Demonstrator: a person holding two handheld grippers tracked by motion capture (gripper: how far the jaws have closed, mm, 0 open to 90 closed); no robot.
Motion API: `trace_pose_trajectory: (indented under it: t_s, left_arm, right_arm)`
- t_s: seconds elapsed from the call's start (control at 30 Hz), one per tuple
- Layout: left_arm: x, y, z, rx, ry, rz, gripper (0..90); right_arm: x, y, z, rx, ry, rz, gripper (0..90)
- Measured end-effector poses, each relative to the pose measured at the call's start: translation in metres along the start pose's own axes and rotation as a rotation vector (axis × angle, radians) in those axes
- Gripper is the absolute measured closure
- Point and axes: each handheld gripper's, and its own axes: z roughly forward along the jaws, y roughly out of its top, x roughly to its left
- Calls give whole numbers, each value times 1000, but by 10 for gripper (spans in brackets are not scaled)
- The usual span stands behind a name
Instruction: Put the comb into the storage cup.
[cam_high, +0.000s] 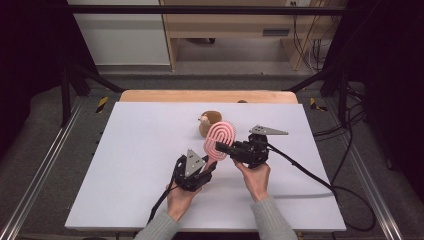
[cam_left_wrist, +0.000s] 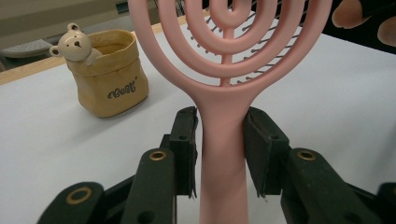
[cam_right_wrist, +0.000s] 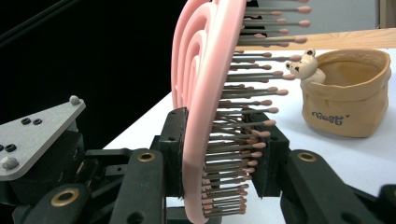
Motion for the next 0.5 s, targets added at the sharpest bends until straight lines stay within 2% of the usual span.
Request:
trace_pose_trajectory:
  t_s: [0.3,0.5]
  left_arm:
    - [0,2,0,1,0,2,621]
    - [1,3,0,6,6,4,559]
  right_arm:
    - [0,2,-2,-8,0,-5,630]
    - [-1,4,-3,-15,-6,-7,631]
